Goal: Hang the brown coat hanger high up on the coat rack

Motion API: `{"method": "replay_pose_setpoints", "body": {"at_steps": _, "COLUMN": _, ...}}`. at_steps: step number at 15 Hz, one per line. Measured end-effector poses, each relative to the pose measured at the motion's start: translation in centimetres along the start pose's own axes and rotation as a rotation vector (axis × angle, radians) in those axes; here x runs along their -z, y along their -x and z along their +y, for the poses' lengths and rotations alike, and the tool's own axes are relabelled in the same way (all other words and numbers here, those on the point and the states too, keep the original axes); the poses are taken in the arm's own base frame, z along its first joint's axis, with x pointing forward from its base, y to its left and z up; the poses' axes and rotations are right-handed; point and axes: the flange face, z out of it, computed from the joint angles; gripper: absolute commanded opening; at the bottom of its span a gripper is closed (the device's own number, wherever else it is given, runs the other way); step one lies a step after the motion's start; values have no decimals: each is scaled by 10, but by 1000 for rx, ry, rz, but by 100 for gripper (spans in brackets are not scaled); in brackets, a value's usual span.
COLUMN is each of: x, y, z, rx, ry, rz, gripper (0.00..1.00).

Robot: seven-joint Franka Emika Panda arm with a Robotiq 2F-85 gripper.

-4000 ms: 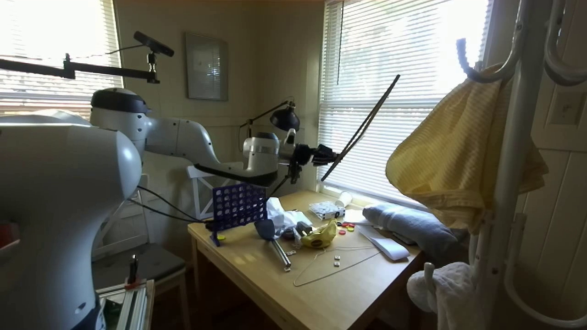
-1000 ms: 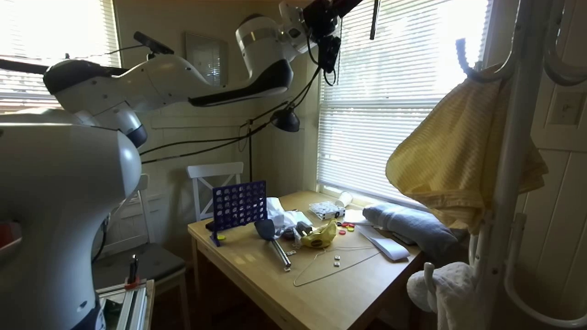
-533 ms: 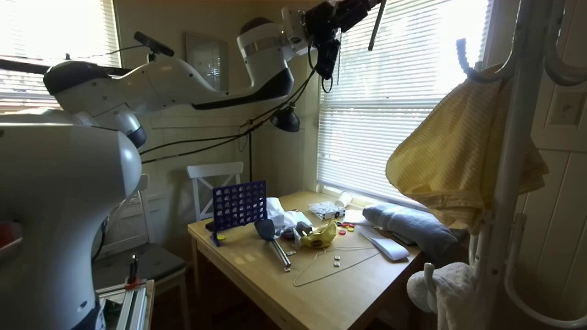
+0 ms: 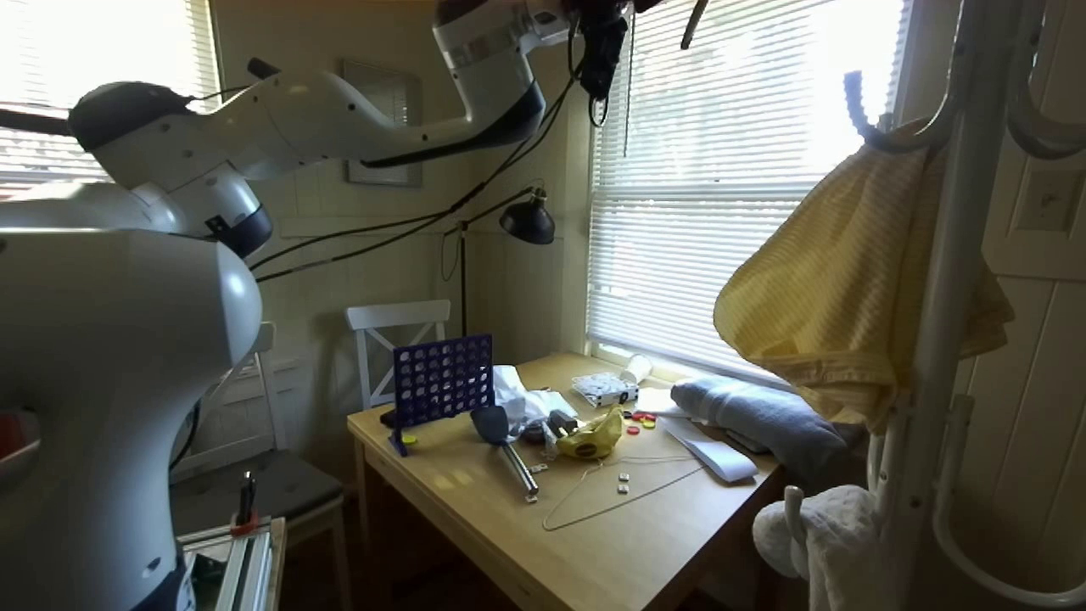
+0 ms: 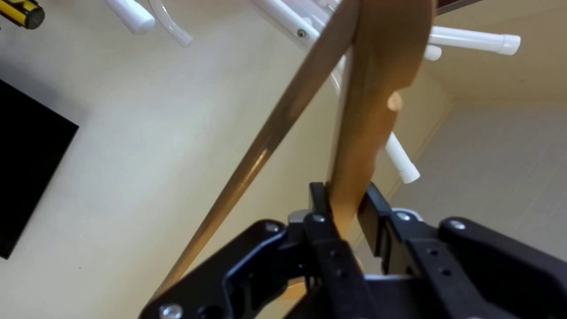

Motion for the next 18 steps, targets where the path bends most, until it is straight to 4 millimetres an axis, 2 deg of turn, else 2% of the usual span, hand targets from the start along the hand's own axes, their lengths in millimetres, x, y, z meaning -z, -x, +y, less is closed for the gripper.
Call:
{"method": "replay_pose_setpoints", "body": {"at_steps": 1, "x": -2, "y": -5, "z": -7, "rx": 6, "ry": 1, "rz": -22, "gripper": 6}}
{"method": "replay_pose_setpoints", "body": {"at_steps": 2, "x": -2, "y": -7, "z": -14, "rx": 20, "ry": -2, "rz": -38, "gripper": 22}}
{"method": "replay_pose_setpoints", "body": {"at_steps": 3, "x": -2, "y": -9, "z": -17, "rx": 22, "ry": -2, "rz": -46, "gripper": 22}}
{"method": "replay_pose_setpoints", "body": {"at_steps": 4, "x": -3, "y": -8, "z": -16, "rx": 22, "ry": 0, "rz": -47, "gripper": 6}}
{"method": "replay_pose_setpoints", "body": {"at_steps": 11, "x": -6, "y": -4, "z": -11, "rx": -26, "ry": 100, "rz": -133, "gripper": 6}}
{"method": "replay_pose_setpoints", "body": {"at_steps": 14, "x": -8, "y": -14, "z": -23, "rx": -62, "ry": 145, "rz": -195, "gripper": 6}}
{"method": "replay_pose_setpoints", "body": {"at_steps": 18, "x": -10, "y": -31, "z": -48, "rx": -60, "ry": 157, "rz": -251, "gripper": 6}}
